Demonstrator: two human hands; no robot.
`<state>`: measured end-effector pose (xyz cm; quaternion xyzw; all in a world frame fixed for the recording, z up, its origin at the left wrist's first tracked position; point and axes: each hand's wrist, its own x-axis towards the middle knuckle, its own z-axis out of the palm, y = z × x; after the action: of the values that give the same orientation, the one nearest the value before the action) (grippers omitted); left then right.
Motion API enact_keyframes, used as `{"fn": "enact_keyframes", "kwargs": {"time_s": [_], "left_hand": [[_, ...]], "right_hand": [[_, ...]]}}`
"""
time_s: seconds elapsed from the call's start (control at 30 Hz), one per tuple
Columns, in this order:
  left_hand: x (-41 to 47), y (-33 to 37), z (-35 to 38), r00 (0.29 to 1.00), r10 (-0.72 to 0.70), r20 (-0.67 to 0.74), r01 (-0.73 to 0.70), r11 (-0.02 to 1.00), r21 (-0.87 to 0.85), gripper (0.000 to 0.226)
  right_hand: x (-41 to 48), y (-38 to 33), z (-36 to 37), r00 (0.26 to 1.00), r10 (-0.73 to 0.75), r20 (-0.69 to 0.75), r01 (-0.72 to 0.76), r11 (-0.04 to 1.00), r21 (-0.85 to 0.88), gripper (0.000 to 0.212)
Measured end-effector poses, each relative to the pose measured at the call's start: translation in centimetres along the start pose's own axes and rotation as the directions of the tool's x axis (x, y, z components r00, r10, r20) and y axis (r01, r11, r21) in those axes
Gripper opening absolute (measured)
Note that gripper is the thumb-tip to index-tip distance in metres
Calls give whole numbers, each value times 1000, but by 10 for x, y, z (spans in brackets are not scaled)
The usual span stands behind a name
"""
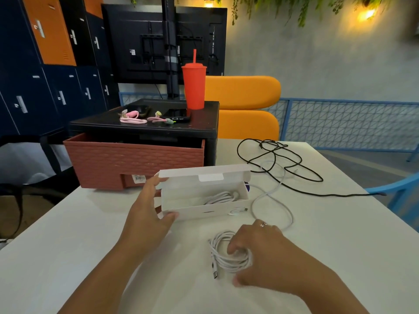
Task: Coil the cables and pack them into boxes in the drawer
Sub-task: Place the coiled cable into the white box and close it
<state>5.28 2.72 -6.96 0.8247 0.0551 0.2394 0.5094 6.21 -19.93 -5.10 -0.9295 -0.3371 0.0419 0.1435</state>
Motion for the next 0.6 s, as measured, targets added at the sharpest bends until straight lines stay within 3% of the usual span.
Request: {"fn": "enact_keyframes", "kwargs": {"time_s": [0.17,0.6], "left_hand": [[1,-1,0,1000,3,7,-3,1000,12,75],[-2,5,1,1000,-11,20,10,999,42,76]], "right_hand": [[3,-4,8,999,-27,21,30,983,-183,16],[4,-8,11,998,-56,-12,55,991,-122,8]]}}
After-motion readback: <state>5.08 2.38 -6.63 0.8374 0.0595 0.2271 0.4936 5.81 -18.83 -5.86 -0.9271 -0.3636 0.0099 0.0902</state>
